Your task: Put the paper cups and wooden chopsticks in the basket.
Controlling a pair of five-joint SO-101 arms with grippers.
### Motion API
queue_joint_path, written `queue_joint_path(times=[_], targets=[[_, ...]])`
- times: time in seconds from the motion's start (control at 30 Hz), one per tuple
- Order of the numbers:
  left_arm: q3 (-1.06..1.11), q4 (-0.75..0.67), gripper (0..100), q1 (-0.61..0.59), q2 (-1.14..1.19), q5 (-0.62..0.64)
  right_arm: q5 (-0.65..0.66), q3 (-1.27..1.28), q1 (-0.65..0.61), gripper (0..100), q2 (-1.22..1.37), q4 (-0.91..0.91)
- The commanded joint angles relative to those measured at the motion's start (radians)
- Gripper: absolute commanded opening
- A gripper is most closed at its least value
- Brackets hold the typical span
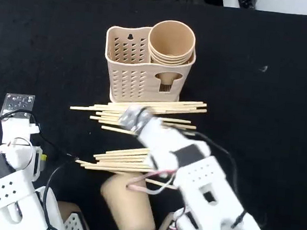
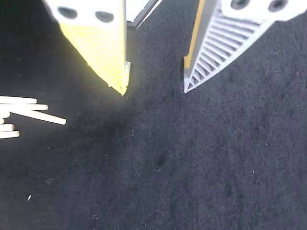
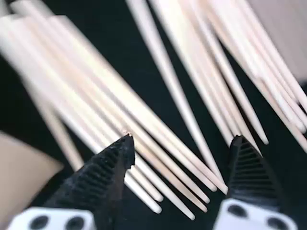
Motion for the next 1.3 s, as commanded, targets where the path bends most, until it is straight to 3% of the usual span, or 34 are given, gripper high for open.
queue_joint_path(times=[0.0, 0.17, 0.23, 0.47, 0.6, 0.77, 0.97, 1.27], targets=[[-0.033, 0.003, 19, -0.008, -0.008, -0.011, -0.031, -0.104, 0.068, 31.5, 0.038, 0.028], [-0.031, -0.003, 19, 0.012, 0.000, -0.020, -0.026, -0.151, 0.008, 31.5, 0.001, 0.192], [-0.031, -0.005, 19, 0.082, 0.002, -0.078, -0.026, -0.163, 0.012, 31.5, -0.047, 0.215], [-0.073, 0.005, 21, 0.389, 0.038, -0.043, -0.063, -0.191, 0.341, 31.5, -0.269, 0.224], [-0.143, 0.032, 27, 0.559, 0.198, -0.051, -0.063, -0.191, 0.488, 31.5, -0.374, 0.264], [-0.318, 0.155, 27, 0.837, 0.430, -0.080, -0.063, -0.183, 0.620, 31.5, -0.394, 0.293], [-0.572, 0.241, 28, 1.082, 0.493, 0.118, -0.063, -0.183, 0.767, 31.5, -0.360, 0.293], [-0.435, 0.072, 28, 1.307, 0.552, 0.261, -0.061, -0.163, 0.965, 31.5, -0.346, 0.295]])
